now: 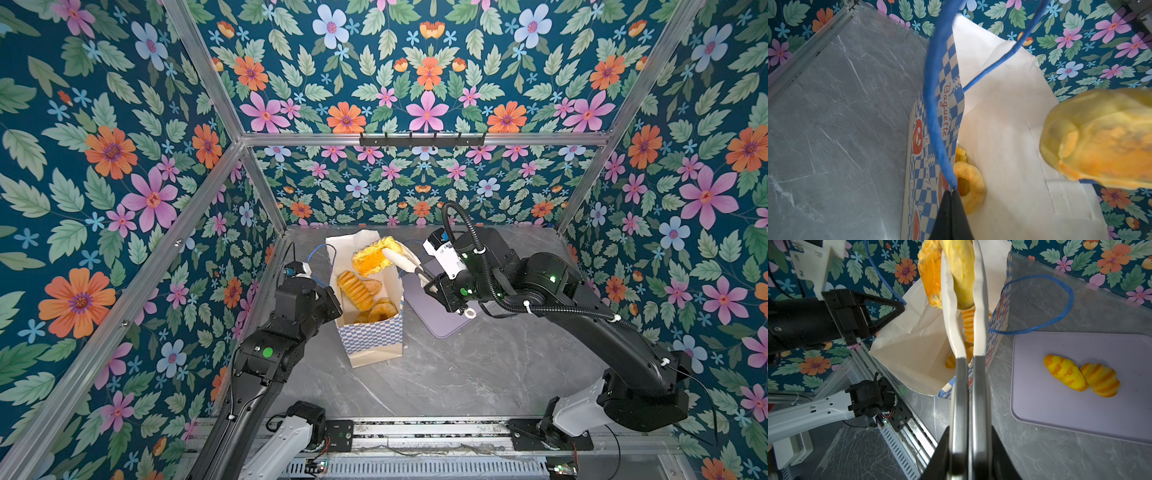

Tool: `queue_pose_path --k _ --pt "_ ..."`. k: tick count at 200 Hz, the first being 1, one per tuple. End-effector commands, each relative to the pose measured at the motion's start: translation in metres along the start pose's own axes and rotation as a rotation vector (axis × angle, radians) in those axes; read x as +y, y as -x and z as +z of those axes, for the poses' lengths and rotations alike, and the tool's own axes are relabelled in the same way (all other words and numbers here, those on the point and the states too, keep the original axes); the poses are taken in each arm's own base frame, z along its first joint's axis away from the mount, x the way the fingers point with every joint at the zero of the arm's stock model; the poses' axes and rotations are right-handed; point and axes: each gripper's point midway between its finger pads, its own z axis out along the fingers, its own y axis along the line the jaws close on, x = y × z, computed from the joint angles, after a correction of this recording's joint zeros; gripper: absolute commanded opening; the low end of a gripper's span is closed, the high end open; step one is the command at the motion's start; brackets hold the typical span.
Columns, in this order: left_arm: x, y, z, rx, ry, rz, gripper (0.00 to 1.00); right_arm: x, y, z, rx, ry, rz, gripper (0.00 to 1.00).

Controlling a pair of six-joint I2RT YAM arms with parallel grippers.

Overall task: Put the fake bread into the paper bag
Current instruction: 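Carry the flaky pastry with the tongs over the open paper bag, then open the tongs with the right gripper to drop the pastry in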

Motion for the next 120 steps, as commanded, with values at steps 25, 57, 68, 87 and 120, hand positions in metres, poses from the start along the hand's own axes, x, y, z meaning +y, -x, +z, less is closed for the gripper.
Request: queue_pose_path --k 25,57,68,87,120 --pt "-0.001 0.004 0.000 -0.018 -0.003 -0.002 0.03 0.004 -0.006 0.012 0.045 -0.026 -0.052 0.26" --pt "-0.001 0.004 0.001 -0.016 -0.003 -0.001 0.03 0.008 -0.011 0.020 0.076 -0.034 -0.075 0.30" --pt "-0.001 0.003 0.001 -0.015 -0.003 0.001 0.03 0.009 -0.012 0.022 0.079 -0.033 -0.077 0.31" --pt "-0.001 0.004 0.001 -0.017 -0.004 0.001 0.03 0.010 -0.012 0.023 0.081 -0.031 -0.078 0.35" --pt "-0.001 0.004 0.001 -0.016 -0.003 0.003 0.03 0.012 -0.011 0.022 0.076 -0.021 -0.079 0.43"
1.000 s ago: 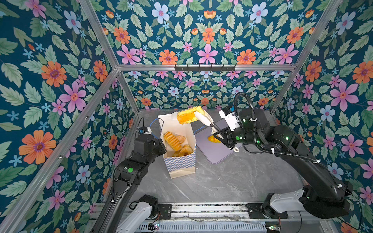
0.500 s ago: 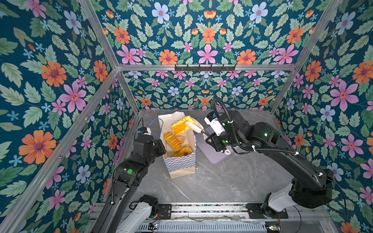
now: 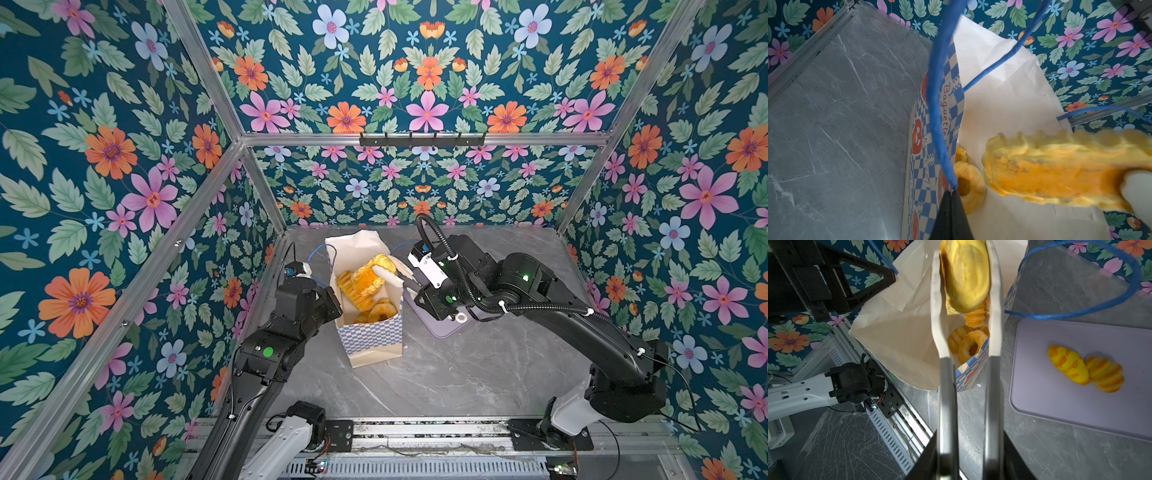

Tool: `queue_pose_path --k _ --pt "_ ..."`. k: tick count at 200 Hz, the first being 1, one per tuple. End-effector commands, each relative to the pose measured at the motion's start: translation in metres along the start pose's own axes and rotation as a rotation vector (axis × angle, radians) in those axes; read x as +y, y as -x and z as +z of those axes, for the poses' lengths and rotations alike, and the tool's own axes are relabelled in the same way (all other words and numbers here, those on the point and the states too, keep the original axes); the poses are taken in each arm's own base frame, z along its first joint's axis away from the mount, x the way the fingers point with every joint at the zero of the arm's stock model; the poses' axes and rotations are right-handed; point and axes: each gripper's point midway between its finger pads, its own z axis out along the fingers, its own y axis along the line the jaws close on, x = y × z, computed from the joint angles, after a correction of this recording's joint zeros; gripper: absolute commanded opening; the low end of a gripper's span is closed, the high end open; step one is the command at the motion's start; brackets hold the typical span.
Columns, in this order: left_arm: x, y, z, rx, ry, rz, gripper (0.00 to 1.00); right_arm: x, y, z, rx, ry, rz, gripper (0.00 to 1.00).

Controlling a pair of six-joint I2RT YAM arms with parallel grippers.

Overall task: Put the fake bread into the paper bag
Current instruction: 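Open the tongs with the right gripper to drop the pastry in, then raise the tongs out of the bag and move them over the tray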

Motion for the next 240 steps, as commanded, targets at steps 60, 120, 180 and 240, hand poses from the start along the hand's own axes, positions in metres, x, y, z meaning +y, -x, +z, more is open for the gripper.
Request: queue_pose_path --k 60,120,180,240 --pt "-0.002 0.005 -0.001 -0.021 -0.005 0.002 0.03 0.002 0.010 -0.005 -0.047 0.005 -0.013 0.44" --pt "-0.001 0.005 -0.001 -0.023 -0.003 0.002 0.03 0.006 0.025 -0.023 -0.138 0.032 -0.008 0.44" --pt "0.000 0.005 -0.003 -0.025 -0.002 0.001 0.03 -0.006 0.043 -0.052 -0.292 -0.015 0.012 0.42" --pt "-0.001 0.005 -0.002 -0.023 -0.005 0.000 0.03 -0.055 0.044 -0.078 -0.387 -0.076 0.165 0.42"
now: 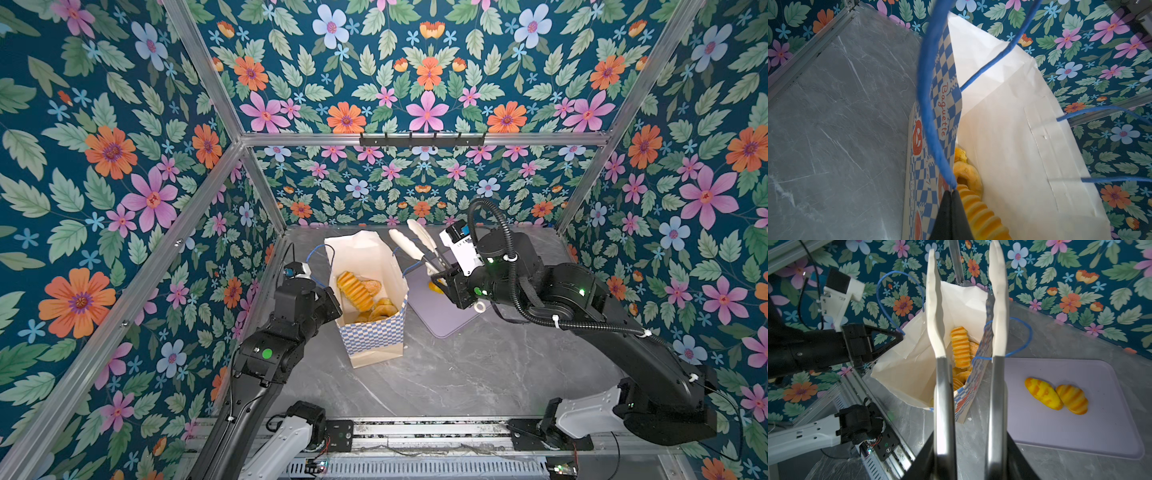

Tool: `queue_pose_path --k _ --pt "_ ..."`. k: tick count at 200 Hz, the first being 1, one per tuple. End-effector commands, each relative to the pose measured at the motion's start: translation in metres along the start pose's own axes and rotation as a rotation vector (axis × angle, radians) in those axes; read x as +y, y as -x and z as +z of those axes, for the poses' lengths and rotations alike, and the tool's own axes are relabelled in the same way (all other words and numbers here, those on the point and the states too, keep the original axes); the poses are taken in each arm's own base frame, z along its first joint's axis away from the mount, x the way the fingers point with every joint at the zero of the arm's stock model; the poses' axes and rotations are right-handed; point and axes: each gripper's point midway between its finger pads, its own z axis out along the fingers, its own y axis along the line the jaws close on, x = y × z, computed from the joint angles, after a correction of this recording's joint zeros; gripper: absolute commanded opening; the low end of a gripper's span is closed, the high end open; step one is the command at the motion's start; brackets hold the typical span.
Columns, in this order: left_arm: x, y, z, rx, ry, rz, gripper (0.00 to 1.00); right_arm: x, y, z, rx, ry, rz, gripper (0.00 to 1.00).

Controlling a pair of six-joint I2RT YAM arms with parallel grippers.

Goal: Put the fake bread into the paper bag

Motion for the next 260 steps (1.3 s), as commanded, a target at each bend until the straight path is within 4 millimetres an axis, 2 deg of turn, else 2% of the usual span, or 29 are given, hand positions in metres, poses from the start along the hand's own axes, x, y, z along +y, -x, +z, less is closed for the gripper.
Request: queue_pose_path --k 1,48,76,108,161,206,260 --pt "-0.001 0.004 0.000 -0.016 -0.003 0.001 0.03 -0.019 0.014 -0.006 -0.074 -0.018 0.093 0.42" --pt "-0.001 0.003 0.001 -0.012 -0.001 0.002 0.03 -0.071 -0.005 -0.006 -0.059 -0.080 0.275 0.42" --pt "-0.001 0.003 0.002 -0.012 -0.003 0.001 0.03 -0.100 -0.024 0.002 -0.018 -0.094 0.399 0.42" --pt "-0.001 0.002 0.002 -0.010 -0.003 0.001 0.03 -0.134 -0.054 0.020 0.047 -0.101 0.551 0.41" --pt "0.000 0.002 0.000 -0.013 -0.002 0.002 0.04 -0.181 -0.108 0.054 0.178 -0.179 0.677 0.41" --pt "0.001 0.000 0.001 -0.010 0.002 0.005 0.04 -0.198 -0.145 0.077 0.295 -0.234 0.687 0.41" --pt "0.002 0.000 0.001 -0.008 0.002 0.007 0.04 -0.214 -0.166 0.090 0.386 -0.304 0.653 0.42"
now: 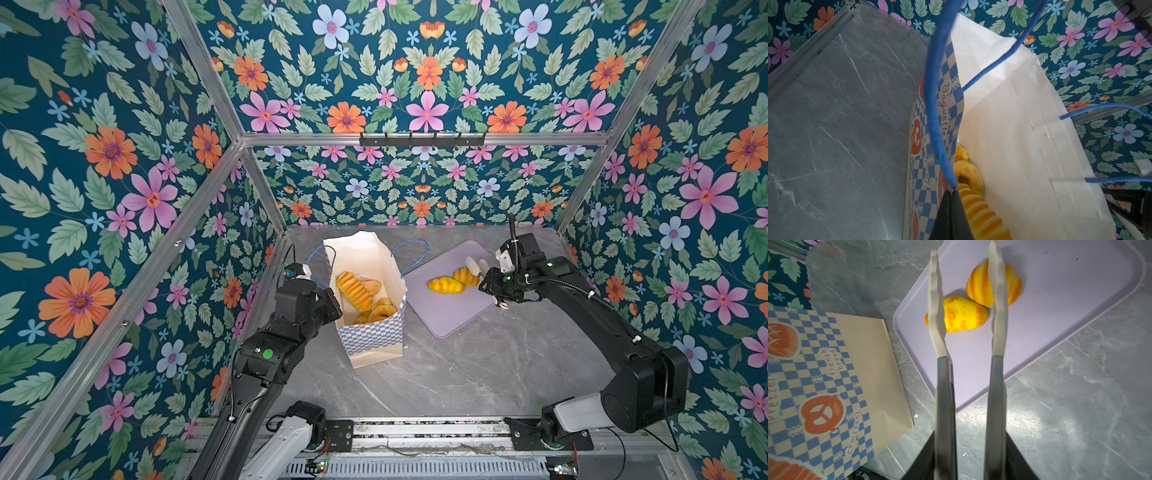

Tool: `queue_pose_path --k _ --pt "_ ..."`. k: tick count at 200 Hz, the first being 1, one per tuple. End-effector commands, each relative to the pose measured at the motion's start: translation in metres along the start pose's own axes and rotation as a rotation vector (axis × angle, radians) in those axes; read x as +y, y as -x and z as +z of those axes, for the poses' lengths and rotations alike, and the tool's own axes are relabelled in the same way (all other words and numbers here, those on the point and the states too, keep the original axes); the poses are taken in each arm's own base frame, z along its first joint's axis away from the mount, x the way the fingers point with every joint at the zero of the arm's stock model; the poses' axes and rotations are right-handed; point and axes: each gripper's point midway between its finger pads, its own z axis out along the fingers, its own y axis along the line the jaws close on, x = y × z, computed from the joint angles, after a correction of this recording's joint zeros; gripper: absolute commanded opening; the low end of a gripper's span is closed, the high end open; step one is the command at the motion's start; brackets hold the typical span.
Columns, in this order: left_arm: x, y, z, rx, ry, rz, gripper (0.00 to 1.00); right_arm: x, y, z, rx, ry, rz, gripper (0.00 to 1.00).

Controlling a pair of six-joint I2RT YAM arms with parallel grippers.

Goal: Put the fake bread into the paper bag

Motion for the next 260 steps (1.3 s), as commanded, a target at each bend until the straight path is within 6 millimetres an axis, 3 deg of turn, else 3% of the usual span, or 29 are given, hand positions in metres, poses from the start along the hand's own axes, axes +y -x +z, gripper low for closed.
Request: queue_pose_path --k 1,72,119,125,168,260 --pt "-0.001 0.003 0.000 -0.014 -0.003 0.006 0.04 -0.006 0.005 0.003 -0.007 -0.044 -0.038 0.42" --pt "-0.002 0.004 0.001 -0.013 -0.004 0.015 0.04 -0.023 0.007 0.020 0.077 -0.165 -0.110 0.43" --pt "-0.002 0.002 0.002 -0.008 -0.005 0.022 0.05 -0.015 0.008 0.024 0.098 -0.249 -0.230 0.44" --pt "-0.002 0.003 0.002 -0.009 -0.004 0.023 0.05 -0.018 0.005 0.035 0.130 -0.272 -0.241 0.44" --pt "0.000 0.003 -0.001 -0.015 -0.003 0.027 0.05 -0.021 0.010 0.042 0.143 -0.320 -0.286 0.46" --pt "0.001 0.002 -0.001 -0.015 0.003 0.027 0.06 -0.015 0.017 0.057 0.156 -0.306 -0.340 0.51"
